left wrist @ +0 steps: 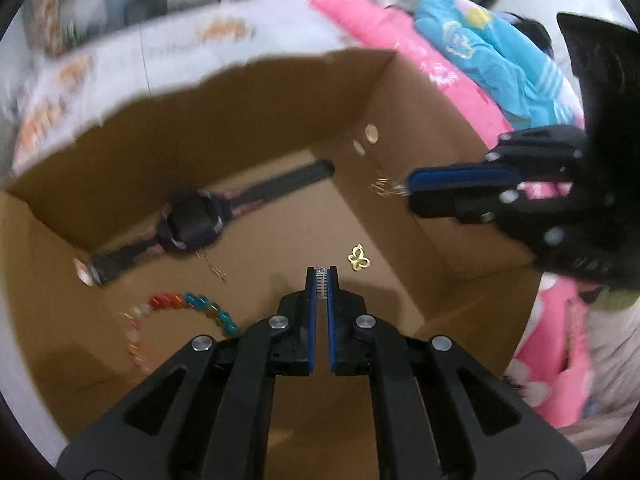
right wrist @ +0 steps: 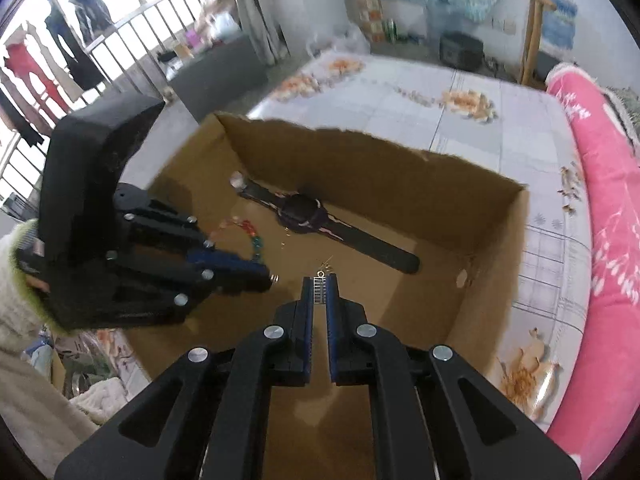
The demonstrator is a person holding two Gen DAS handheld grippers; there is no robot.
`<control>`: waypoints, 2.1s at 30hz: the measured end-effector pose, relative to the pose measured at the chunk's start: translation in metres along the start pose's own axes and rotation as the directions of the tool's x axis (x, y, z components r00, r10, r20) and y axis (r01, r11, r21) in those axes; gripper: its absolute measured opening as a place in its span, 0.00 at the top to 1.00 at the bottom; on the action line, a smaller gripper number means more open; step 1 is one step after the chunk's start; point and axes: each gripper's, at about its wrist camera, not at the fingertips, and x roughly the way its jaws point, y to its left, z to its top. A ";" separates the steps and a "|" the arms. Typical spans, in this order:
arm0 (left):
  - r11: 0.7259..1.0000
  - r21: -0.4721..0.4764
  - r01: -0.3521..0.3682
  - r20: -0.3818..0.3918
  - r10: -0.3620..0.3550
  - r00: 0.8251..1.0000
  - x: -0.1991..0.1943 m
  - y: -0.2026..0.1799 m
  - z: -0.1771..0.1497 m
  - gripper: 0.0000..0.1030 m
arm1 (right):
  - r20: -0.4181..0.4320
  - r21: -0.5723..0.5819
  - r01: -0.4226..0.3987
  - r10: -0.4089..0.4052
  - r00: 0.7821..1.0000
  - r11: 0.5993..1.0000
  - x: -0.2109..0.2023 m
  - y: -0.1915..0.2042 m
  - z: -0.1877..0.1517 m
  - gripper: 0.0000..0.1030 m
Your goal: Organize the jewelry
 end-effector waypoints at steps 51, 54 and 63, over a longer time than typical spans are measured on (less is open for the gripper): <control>0.924 0.275 -0.265 0.249 0.198 0.948 0.022 -0.102 -0.186 0.21 | 0.150 0.020 0.090 -0.092 0.984 0.996 0.016 0.063 -0.188 0.66; 0.926 0.274 -0.261 0.238 0.198 0.951 0.026 -0.100 -0.185 0.21 | 0.138 -0.020 0.106 -0.102 0.985 0.994 0.023 0.067 -0.185 0.66; 0.919 0.295 -0.262 0.238 0.195 0.952 0.032 -0.099 -0.188 0.21 | 0.124 -0.133 0.144 -0.127 0.984 0.981 0.037 0.081 -0.176 0.74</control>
